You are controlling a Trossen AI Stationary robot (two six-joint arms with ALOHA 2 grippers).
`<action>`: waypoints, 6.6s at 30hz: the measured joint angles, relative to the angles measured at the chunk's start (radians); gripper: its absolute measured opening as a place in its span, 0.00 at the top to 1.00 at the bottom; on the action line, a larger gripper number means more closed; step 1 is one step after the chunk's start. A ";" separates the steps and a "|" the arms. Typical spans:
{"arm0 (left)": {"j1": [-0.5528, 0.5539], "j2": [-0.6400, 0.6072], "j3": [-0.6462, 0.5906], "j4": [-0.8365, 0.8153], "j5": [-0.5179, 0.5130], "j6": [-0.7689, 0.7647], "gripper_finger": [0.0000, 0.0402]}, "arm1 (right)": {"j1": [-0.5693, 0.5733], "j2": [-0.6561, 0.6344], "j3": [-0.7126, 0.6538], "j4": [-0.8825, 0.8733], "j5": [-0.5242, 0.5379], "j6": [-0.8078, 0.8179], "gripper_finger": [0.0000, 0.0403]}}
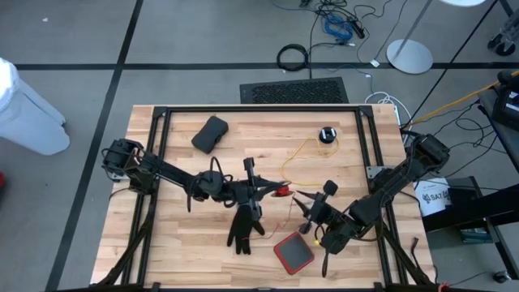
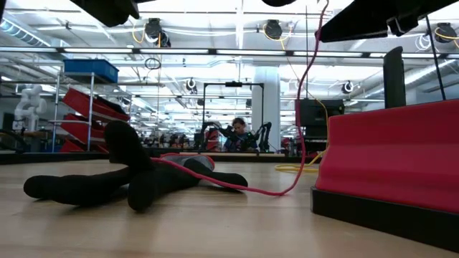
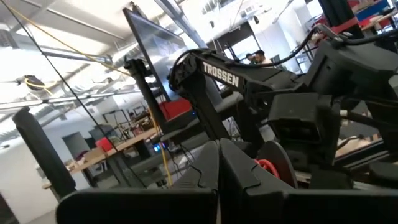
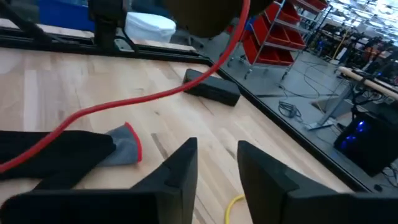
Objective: Coil cords
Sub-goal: Coil the red wire onto the black spool
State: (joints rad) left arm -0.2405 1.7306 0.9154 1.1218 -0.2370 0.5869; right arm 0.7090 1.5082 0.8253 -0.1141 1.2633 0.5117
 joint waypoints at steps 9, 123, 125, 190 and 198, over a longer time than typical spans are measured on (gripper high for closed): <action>0.017 0.000 0.000 0.018 0.000 0.002 1.00 | 0.079 0.000 0.000 0.026 0.161 0.051 0.77; 0.011 0.000 0.005 -0.049 0.000 -0.007 1.00 | -0.027 -0.047 0.000 0.086 -0.319 0.078 0.84; 0.011 0.000 0.005 -0.049 0.000 -0.007 1.00 | -0.028 -0.047 0.000 0.084 -0.315 0.078 0.87; 0.064 0.072 0.004 -0.140 -0.045 -0.001 1.00 | -0.161 0.148 0.047 0.638 -0.155 -0.345 1.00; 0.051 0.072 0.004 -0.197 -0.053 0.006 1.00 | -0.133 0.050 0.047 0.413 -0.173 -0.243 1.00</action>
State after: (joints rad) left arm -0.1895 1.8023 0.9192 0.9248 -0.2903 0.5931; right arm 0.5757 1.5580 0.8719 0.2991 1.0903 0.2691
